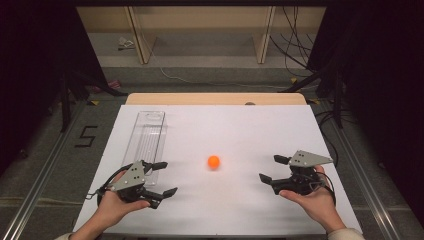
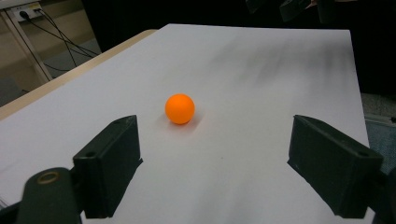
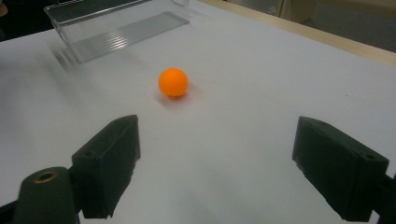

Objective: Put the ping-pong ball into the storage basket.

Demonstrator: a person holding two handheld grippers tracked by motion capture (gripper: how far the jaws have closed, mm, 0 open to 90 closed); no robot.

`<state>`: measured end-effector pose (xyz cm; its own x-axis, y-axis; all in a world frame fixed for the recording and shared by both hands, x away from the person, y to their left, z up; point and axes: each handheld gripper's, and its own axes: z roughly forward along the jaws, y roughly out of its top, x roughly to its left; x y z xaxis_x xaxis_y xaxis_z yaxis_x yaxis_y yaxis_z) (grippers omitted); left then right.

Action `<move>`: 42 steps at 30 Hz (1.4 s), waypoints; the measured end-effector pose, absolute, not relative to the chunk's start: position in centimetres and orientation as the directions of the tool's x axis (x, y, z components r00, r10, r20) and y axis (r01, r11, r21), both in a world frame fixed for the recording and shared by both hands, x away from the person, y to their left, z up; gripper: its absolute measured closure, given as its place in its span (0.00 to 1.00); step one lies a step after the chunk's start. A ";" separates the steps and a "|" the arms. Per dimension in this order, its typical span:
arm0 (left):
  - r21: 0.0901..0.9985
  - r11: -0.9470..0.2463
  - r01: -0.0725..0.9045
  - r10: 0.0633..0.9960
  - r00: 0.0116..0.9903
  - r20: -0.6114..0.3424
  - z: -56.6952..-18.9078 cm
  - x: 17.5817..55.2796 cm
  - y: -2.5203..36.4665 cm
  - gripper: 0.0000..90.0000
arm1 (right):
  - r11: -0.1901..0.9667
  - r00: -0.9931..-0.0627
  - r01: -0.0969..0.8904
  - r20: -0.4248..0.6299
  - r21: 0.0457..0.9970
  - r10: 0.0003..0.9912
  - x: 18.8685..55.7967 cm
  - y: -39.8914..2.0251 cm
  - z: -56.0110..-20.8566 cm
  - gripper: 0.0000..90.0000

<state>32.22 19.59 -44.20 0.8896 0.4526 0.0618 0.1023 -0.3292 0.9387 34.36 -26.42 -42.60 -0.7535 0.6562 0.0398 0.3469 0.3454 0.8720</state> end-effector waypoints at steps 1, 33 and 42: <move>0.939 -0.329 0.103 0.452 0.890 0.061 -44.2 32.2 19.6 0.18 | 0.345 -0.755 0.346 0.041 0.872 0.654 34.4 -26.4 -42.6 0.18; 0.937 -0.335 0.101 0.448 0.892 0.064 -44.2 32.2 19.6 0.18 | 0.367 -0.781 0.333 0.036 0.868 0.623 35.4 -24.3 -42.8 0.18; 0.937 -0.335 0.100 0.447 0.892 0.064 -44.2 32.2 19.6 0.18 | 0.373 -0.787 0.333 0.037 0.866 0.616 35.6 -24.0 -42.8 0.18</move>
